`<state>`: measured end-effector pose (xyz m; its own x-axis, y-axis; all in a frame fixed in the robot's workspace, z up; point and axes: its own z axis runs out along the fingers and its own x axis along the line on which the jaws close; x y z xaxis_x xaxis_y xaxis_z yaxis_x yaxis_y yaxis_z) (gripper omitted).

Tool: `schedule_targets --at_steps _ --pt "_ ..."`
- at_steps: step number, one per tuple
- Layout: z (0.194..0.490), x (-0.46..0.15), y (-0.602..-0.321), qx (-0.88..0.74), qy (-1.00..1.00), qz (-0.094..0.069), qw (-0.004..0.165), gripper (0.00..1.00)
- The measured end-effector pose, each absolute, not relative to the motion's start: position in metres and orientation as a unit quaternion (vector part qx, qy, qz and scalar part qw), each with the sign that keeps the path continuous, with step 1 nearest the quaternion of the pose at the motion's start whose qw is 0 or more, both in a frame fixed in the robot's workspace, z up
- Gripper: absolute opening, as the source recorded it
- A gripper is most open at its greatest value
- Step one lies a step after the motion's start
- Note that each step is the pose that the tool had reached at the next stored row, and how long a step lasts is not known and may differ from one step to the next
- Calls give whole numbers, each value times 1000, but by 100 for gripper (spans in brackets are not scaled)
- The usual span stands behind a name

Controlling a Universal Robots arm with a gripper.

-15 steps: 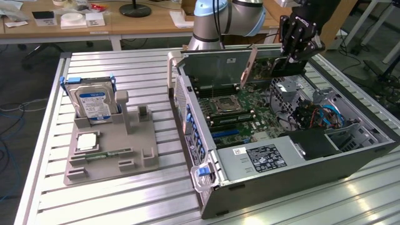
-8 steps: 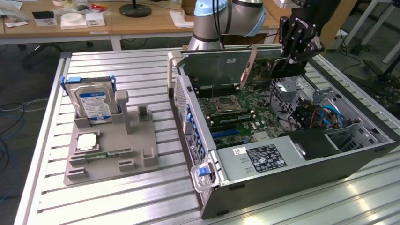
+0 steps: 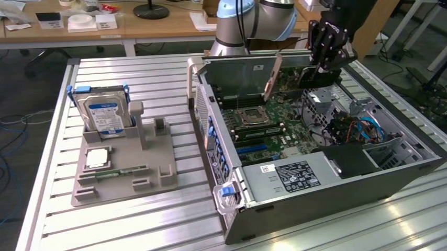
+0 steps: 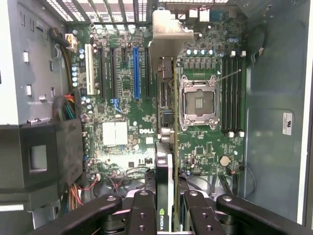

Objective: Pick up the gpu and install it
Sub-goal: 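Insert the gpu into the slot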

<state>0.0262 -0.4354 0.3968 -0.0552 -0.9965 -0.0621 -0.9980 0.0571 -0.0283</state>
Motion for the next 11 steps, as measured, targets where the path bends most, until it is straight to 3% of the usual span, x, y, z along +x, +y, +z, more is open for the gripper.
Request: schedule_targets --at_steps 11 --pt "392 20 -441 -681 732 11 32 27"
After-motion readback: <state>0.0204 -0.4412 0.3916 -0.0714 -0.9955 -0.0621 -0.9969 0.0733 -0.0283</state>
